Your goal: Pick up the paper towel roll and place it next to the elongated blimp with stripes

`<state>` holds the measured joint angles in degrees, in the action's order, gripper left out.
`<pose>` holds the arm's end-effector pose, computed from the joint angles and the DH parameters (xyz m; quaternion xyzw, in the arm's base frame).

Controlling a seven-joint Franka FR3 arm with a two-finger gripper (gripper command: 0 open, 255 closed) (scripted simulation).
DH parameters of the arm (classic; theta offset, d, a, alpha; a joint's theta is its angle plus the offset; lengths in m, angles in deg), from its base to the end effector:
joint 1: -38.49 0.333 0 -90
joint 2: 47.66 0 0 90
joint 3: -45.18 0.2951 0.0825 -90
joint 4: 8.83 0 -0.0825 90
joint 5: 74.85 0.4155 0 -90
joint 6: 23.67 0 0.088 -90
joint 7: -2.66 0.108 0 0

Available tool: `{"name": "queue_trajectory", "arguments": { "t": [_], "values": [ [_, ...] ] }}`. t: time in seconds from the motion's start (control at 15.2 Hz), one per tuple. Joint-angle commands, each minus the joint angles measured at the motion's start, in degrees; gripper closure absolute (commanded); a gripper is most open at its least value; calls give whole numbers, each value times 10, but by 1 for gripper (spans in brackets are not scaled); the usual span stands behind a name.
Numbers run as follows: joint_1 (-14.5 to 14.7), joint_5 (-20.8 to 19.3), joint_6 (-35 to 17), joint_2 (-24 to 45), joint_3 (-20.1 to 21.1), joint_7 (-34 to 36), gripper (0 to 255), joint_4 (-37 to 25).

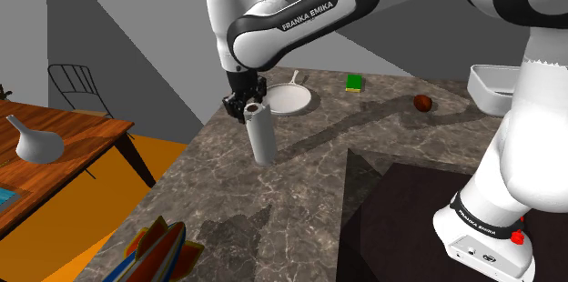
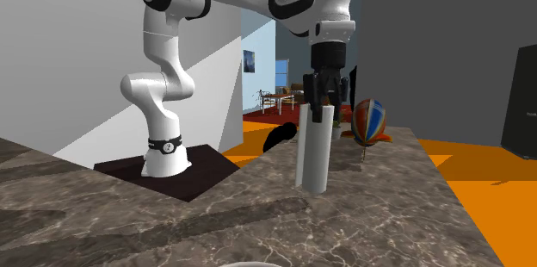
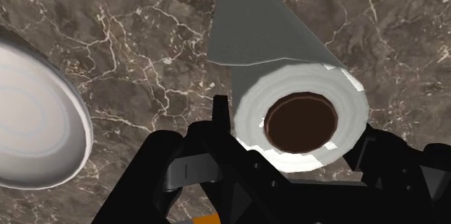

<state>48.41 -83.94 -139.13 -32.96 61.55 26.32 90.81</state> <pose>0.5978 0.2728 0.4016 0.9979 0.0509 0.0296 0.0264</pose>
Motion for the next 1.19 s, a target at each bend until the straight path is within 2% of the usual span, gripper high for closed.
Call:
{"name": "queue_trajectory", "arguments": {
  "t": [0.0,1.12],
  "values": [
    [-1,2,15,-4,0,-3,255,-12],
    [2,11,141,-16,4,-16,255,-127]
  ]
}}
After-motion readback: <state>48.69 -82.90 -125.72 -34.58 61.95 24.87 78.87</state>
